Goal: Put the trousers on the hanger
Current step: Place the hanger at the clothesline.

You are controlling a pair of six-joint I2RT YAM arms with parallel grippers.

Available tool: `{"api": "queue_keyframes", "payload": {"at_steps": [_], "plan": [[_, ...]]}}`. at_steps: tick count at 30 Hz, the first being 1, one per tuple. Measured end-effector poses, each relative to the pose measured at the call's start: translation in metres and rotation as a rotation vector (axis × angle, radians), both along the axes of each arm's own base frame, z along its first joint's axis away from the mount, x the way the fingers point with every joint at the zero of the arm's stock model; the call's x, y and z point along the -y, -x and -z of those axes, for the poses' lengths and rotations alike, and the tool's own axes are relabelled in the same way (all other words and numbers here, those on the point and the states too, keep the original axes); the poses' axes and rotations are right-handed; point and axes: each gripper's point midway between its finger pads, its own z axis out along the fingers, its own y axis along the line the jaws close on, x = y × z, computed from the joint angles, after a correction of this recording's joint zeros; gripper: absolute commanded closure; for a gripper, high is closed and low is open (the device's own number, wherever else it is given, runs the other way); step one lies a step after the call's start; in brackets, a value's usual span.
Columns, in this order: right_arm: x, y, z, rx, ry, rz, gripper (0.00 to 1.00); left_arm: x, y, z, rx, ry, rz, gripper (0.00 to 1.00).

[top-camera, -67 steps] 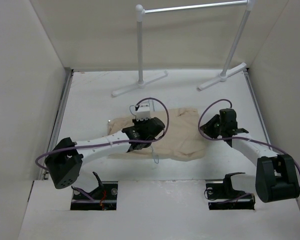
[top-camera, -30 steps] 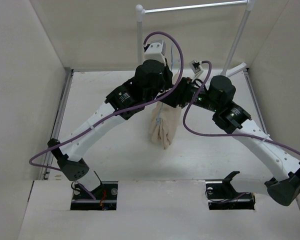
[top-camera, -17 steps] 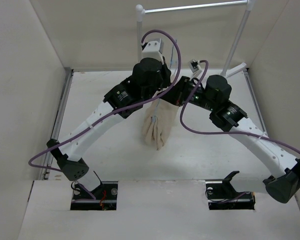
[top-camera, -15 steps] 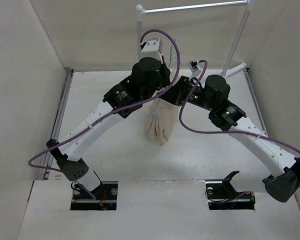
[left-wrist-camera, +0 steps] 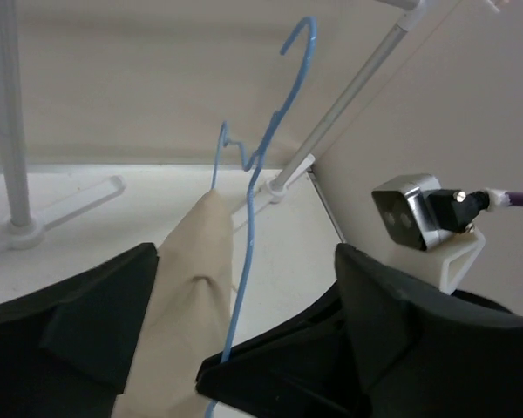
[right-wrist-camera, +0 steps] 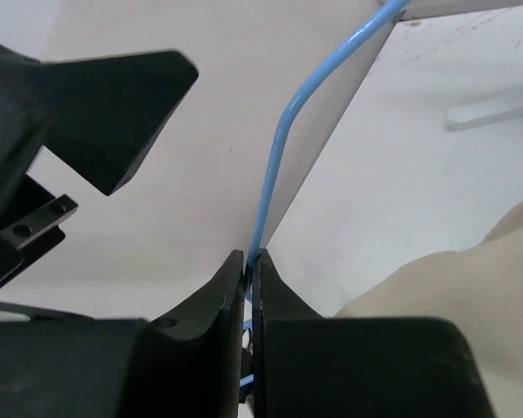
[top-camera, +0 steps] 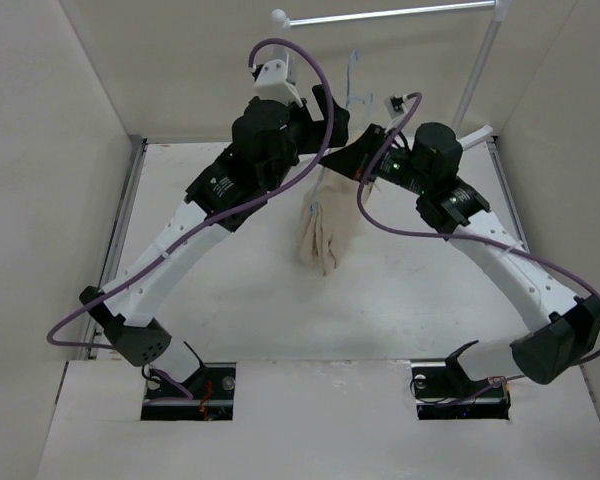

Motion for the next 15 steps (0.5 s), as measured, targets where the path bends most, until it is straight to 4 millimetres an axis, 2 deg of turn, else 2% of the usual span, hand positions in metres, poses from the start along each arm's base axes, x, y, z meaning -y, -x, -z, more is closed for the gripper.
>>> {"api": "queue_keyframes", "payload": {"at_steps": [1,6,9,12,15], "plan": [[0.001,-0.007,-0.003,0.001,-0.002,0.008,1.00,-0.003,-0.002,-0.002,0.004,0.003,-0.006,0.01],[0.020,-0.046,-0.023,0.030,-0.014,0.074,1.00,-0.026,-0.013,-0.013,0.031,0.019,-0.043,0.00],[0.042,-0.076,-0.038,0.049,-0.019,0.135,1.00,-0.057,-0.019,-0.009,0.039,0.021,-0.099,0.00],[0.069,-0.110,-0.049,0.056,-0.019,0.202,1.00,-0.115,-0.035,0.017,0.006,-0.004,-0.228,0.00],[0.096,-0.144,-0.051,0.046,-0.012,0.264,1.00,-0.162,-0.050,0.064,-0.078,-0.034,-0.338,0.00]]}}
